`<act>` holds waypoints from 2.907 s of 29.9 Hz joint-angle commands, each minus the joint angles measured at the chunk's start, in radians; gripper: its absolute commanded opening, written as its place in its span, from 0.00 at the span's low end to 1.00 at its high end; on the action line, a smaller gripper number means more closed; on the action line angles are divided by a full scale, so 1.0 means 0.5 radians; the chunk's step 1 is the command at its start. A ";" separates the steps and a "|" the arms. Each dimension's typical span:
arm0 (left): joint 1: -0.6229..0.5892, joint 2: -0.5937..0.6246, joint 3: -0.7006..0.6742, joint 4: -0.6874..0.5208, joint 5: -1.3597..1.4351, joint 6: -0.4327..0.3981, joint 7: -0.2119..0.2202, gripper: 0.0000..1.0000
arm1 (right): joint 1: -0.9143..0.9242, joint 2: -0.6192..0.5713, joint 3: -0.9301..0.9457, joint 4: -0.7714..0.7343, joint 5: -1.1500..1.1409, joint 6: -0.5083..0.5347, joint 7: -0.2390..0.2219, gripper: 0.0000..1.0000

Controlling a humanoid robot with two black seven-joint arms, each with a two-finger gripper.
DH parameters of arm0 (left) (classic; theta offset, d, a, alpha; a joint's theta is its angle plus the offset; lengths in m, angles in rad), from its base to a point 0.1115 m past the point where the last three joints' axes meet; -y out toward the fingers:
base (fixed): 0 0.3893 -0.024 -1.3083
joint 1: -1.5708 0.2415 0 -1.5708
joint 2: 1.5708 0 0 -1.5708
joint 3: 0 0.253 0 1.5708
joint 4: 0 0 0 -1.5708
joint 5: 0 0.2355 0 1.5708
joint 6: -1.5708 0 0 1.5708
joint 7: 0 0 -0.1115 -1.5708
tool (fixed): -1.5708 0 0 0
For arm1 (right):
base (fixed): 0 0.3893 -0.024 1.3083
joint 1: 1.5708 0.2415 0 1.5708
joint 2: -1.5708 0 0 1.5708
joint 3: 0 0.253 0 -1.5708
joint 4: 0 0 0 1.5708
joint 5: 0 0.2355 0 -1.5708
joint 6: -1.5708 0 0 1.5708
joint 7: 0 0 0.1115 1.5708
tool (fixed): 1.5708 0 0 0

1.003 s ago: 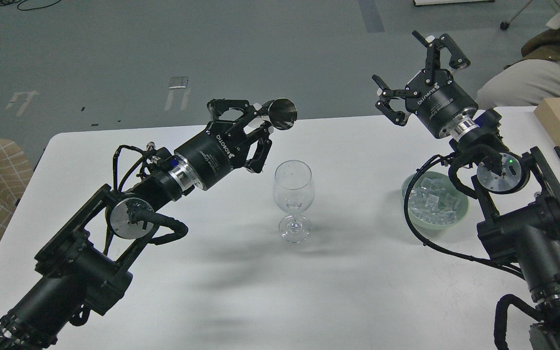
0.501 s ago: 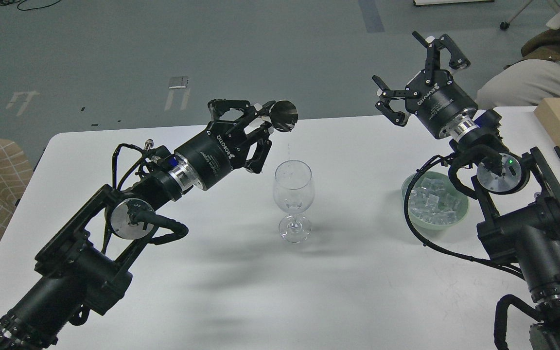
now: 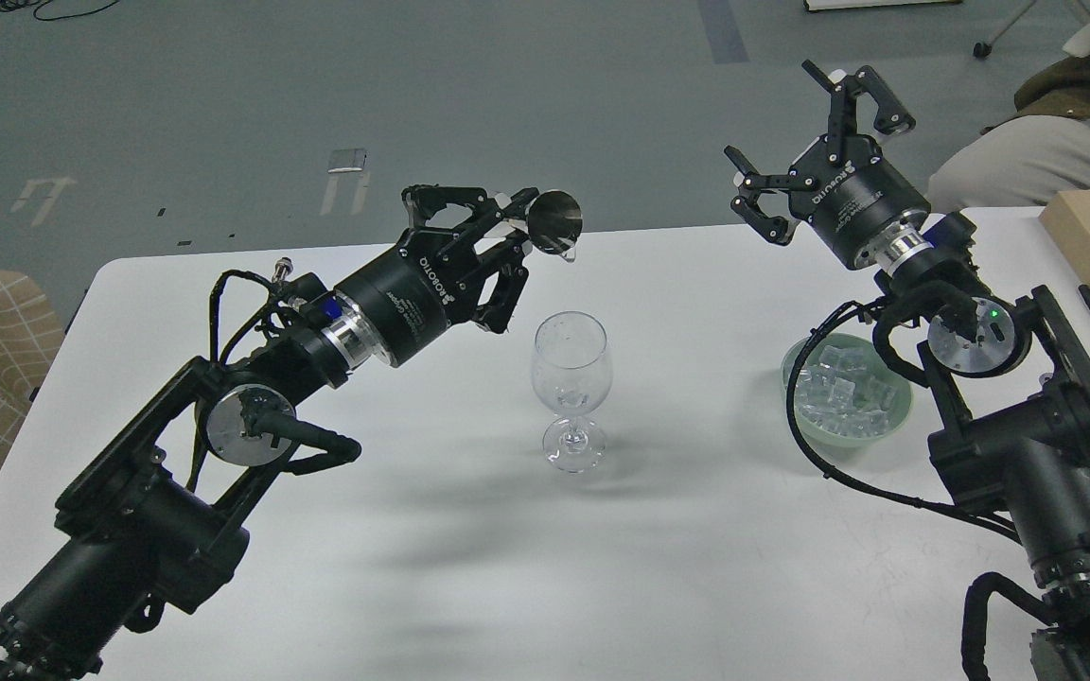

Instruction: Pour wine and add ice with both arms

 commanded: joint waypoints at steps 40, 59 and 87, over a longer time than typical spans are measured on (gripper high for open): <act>-0.002 -0.005 -0.015 -0.032 0.248 -0.005 -0.012 0.07 | 0.011 0.000 0.000 -0.015 -0.001 0.000 0.000 1.00; -0.002 0.001 -0.024 -0.038 0.334 -0.002 -0.015 0.07 | 0.014 0.000 0.000 -0.012 0.002 0.000 0.000 1.00; 0.001 0.025 -0.033 -0.121 0.496 0.010 -0.018 0.07 | 0.011 0.000 0.000 -0.012 0.002 0.000 0.000 1.00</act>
